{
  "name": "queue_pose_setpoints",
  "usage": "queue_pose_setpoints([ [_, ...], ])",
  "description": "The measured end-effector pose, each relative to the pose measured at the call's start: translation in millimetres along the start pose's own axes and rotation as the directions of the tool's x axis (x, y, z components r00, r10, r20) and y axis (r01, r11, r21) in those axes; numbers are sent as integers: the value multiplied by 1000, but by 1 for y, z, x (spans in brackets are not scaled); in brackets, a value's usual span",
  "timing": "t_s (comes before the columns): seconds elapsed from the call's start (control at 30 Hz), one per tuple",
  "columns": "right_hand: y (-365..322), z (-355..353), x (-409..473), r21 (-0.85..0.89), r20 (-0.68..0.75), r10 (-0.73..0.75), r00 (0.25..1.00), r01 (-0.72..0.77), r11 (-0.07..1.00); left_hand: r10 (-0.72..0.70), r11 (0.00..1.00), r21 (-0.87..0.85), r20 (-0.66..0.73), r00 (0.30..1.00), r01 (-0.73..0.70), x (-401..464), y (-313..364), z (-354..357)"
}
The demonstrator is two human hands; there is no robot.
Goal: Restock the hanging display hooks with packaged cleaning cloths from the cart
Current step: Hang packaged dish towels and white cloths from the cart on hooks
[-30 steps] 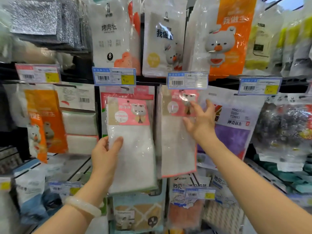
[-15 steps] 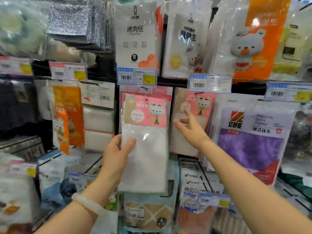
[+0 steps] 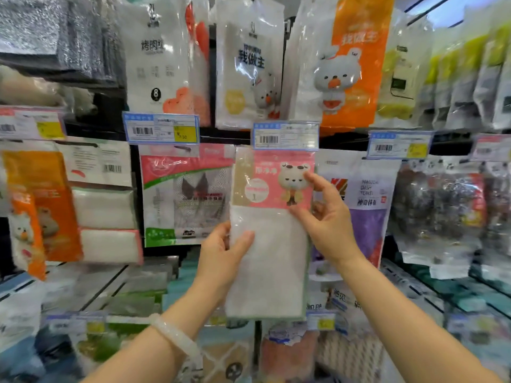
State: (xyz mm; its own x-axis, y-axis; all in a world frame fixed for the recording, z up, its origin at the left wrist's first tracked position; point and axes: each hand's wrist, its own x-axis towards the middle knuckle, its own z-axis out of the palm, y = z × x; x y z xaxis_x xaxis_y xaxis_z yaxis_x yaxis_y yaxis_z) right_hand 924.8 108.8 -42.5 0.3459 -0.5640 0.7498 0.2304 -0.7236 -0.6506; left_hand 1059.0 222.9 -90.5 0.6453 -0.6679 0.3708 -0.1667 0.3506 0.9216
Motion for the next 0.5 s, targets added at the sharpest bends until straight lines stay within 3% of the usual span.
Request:
queue_pose_setpoints([
  [0.17,-5,-11,20,-19,-48,28,998,-29,999,23,999,30,14,1000,-24,9,16,17],
  [0.5,12,-6,28,-138,8,56,998,-54,989,-53,998,18,-42,998,53,16,8,17],
])
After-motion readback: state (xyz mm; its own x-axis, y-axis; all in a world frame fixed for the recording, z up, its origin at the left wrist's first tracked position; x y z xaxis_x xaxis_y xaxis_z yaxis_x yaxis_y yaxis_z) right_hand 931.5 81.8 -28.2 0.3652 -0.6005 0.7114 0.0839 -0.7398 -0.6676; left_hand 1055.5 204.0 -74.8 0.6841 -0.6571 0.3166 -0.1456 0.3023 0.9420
